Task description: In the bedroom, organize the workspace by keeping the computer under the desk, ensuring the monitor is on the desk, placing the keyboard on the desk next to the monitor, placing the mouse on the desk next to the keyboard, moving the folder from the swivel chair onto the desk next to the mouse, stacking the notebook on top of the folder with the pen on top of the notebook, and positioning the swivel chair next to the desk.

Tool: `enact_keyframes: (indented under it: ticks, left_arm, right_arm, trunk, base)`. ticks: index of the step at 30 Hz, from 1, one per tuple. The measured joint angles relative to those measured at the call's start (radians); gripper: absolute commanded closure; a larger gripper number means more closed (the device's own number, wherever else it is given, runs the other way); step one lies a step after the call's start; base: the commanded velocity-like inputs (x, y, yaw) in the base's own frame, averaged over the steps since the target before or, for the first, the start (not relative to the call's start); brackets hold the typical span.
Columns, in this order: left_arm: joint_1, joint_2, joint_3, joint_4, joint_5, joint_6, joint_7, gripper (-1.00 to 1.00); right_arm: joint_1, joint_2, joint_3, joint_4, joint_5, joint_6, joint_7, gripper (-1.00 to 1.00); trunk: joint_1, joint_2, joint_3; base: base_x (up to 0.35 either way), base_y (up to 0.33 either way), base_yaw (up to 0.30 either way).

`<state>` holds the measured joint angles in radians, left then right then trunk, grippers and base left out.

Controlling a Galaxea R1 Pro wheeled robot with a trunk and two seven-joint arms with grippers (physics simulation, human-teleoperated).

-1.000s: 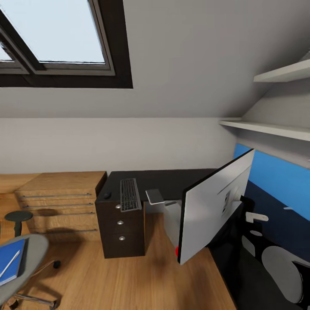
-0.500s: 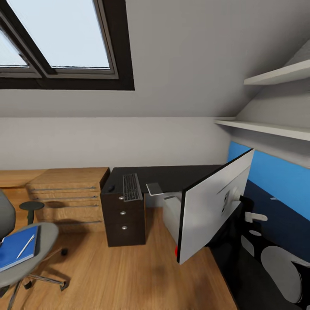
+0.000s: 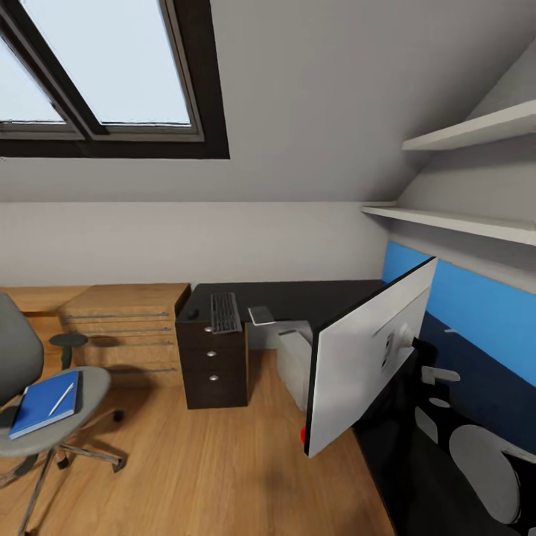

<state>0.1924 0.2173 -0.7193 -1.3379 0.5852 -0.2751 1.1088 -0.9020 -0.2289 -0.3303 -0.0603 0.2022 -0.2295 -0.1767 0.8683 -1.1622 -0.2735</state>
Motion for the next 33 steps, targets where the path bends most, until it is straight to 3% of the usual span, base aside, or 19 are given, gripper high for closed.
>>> enact_keyframes:
  ticks: [9, 26, 33]
  left_arm:
    - [0.0, -0.001, 0.0, 0.003, 0.0, 0.0, 0.001, -1.0]
    - [0.0, -0.001, -0.001, 0.004, -0.001, 0.0, 0.0, -1.0]
    - [0.0, 0.001, -0.002, 0.004, -0.001, 0.0, 0.0, -1.0]
  right_arm:
    - [0.0, 0.0, -0.003, 0.0, 0.004, 0.001, 0.001, 1.0]
    - [0.0, 0.0, -0.003, -0.001, 0.004, 0.001, 0.003, 1.0]
    - [0.0, 0.001, -0.004, 0.0, 0.006, 0.001, 0.003, 1.0]
  trunk:
    - [0.0, 0.0, 0.0]
    - [0.0, 0.0, 0.0]
    - [-0.001, 0.0, 0.0]
  base:
    - [-0.273, -0.225, 0.126]
    - [-0.261, -0.24, 0.005]
    - [-0.007, -0.279, 0.0]
